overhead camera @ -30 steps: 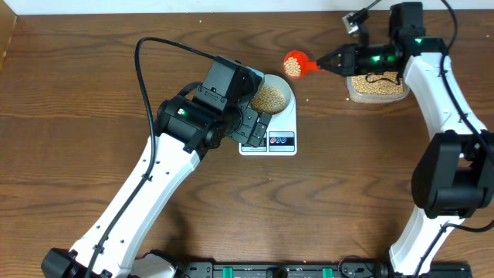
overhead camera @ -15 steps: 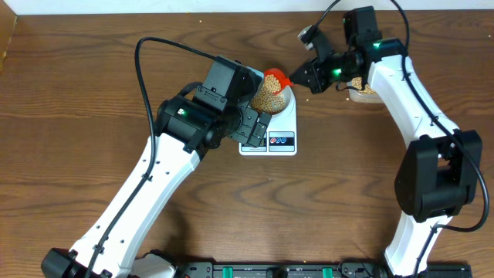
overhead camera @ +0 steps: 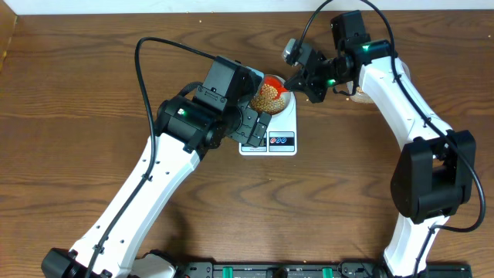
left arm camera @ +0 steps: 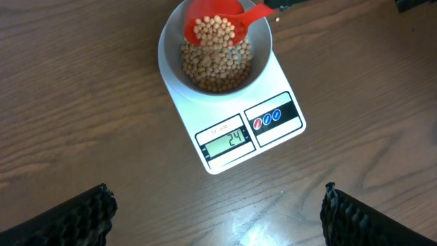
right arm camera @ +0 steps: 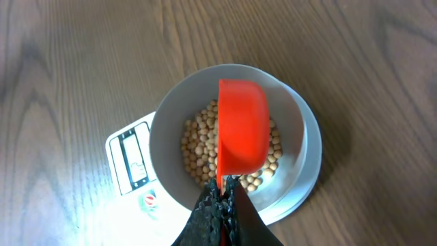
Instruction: Scoop item into bowl and weigh 50g on scale
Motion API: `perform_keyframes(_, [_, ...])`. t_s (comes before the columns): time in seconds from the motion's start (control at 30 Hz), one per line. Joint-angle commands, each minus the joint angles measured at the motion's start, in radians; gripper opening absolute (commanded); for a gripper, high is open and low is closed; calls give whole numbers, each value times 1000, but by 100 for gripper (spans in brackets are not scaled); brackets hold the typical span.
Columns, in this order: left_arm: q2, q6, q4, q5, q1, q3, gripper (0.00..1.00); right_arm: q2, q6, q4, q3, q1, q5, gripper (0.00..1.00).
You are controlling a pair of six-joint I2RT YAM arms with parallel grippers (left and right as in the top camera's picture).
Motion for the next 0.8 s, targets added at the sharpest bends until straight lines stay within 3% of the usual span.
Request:
perform_keyframes(0.0, [7,10,-3,2,2,-10,98,9,-44,17,11,0,-10,1])
perform_keyframes(0.77, [7,10,-3,2,2,-10,98,-2,-51,122,11,-2,-14,1])
